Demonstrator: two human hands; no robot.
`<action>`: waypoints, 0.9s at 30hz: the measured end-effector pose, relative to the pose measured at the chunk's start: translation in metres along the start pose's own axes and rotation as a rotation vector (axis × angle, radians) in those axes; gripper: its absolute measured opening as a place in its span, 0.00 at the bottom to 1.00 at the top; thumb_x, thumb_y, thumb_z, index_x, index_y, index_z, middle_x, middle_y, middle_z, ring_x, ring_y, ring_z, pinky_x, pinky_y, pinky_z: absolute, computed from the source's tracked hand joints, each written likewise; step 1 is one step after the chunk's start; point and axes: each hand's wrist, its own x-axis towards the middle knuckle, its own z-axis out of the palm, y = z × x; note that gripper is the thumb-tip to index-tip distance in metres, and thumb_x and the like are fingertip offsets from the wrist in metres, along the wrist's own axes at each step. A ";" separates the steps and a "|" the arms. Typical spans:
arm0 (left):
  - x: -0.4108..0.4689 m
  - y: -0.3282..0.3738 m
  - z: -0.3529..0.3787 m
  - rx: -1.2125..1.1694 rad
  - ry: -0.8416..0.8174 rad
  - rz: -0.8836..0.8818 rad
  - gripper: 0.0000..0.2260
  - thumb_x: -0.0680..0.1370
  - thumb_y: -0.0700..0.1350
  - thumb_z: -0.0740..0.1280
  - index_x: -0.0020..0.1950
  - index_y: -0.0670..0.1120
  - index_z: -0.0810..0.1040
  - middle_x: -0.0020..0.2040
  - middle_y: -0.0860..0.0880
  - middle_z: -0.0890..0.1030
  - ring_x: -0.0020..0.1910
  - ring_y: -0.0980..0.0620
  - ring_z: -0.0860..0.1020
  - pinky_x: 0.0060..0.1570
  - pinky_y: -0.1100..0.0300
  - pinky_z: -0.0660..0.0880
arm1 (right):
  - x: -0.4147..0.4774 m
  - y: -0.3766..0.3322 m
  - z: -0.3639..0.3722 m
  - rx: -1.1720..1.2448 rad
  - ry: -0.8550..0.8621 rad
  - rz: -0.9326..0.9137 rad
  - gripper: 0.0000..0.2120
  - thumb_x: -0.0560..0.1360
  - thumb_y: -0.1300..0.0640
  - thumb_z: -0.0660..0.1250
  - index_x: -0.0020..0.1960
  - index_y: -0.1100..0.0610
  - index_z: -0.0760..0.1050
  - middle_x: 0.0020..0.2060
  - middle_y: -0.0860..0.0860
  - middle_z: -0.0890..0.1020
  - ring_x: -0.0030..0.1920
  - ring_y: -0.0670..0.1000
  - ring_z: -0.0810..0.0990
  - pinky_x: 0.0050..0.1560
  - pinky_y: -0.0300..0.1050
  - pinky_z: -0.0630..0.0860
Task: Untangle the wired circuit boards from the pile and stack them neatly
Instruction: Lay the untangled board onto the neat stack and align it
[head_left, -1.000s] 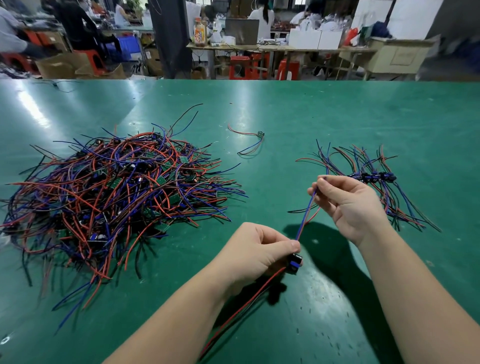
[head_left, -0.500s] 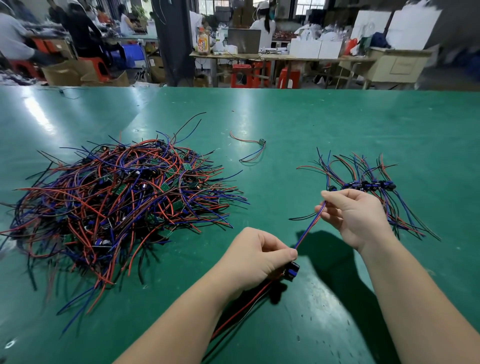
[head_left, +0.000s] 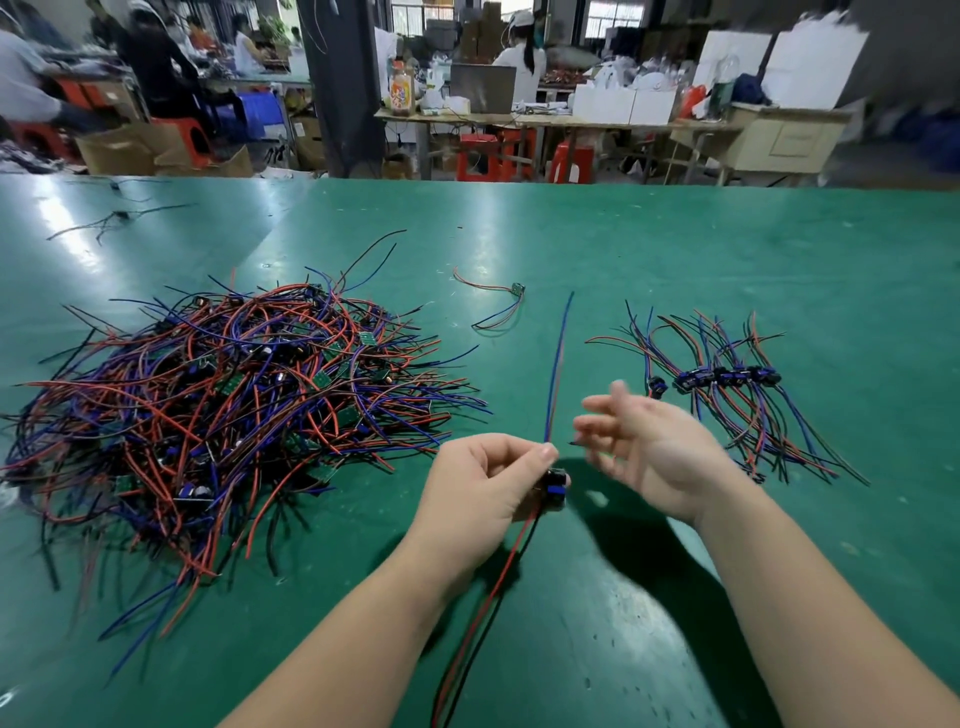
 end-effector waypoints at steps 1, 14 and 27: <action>0.000 0.000 -0.001 0.006 0.012 -0.003 0.06 0.75 0.39 0.70 0.38 0.42 0.82 0.35 0.41 0.84 0.32 0.49 0.80 0.41 0.54 0.79 | -0.004 0.004 0.005 -0.068 -0.132 0.037 0.15 0.72 0.50 0.65 0.50 0.62 0.76 0.35 0.55 0.83 0.34 0.50 0.81 0.35 0.40 0.78; -0.006 -0.001 -0.003 0.284 -0.212 -0.124 0.07 0.74 0.42 0.71 0.37 0.44 0.81 0.39 0.38 0.84 0.25 0.55 0.74 0.27 0.67 0.71 | 0.003 -0.016 -0.017 0.295 0.201 -0.111 0.06 0.77 0.60 0.65 0.42 0.61 0.76 0.30 0.52 0.80 0.25 0.41 0.77 0.26 0.30 0.73; 0.001 0.023 -0.005 -0.693 0.098 -0.105 0.09 0.64 0.36 0.70 0.42 0.43 0.75 0.31 0.44 0.83 0.30 0.52 0.83 0.28 0.66 0.78 | -0.016 0.014 0.032 -0.108 -0.420 -0.260 0.19 0.59 0.67 0.76 0.49 0.59 0.82 0.38 0.54 0.83 0.38 0.47 0.80 0.43 0.38 0.78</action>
